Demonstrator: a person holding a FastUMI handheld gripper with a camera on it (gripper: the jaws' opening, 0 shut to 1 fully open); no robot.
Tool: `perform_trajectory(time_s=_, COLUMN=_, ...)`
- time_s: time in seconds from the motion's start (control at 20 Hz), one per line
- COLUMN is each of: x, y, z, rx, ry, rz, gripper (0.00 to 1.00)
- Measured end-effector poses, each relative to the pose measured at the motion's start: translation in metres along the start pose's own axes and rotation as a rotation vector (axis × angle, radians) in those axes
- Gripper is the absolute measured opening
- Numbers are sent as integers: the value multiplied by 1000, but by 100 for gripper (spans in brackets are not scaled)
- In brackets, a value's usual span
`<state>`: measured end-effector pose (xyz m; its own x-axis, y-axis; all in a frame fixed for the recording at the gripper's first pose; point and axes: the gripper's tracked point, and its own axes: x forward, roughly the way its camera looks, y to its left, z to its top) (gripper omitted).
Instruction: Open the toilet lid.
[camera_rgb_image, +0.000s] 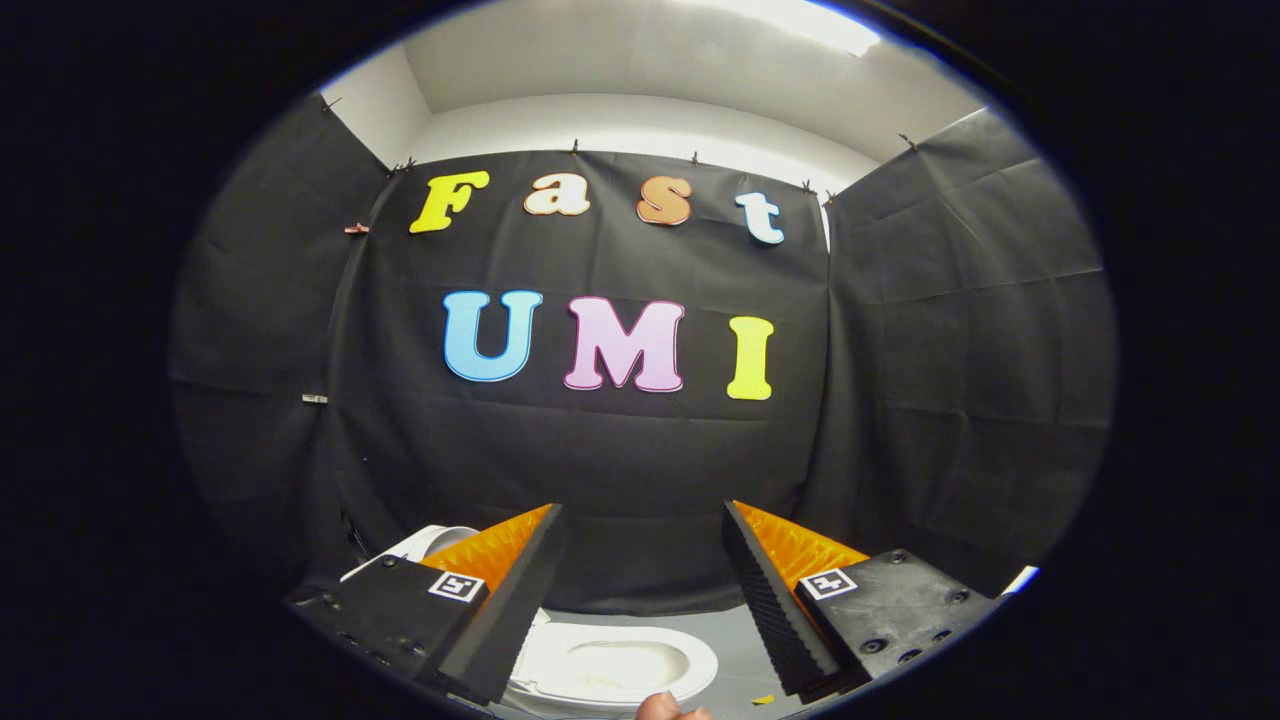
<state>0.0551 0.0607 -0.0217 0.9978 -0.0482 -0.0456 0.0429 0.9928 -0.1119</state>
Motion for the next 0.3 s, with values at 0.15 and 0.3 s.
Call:
perform_trajectory(time_s=0.15, x=1, y=-1, z=-2, rx=3, ry=8, rz=-3, gripper=98)
perform_trajectory(time_s=0.3, x=0, y=-3, z=0, rx=0, ry=3, rz=-6, gripper=99)
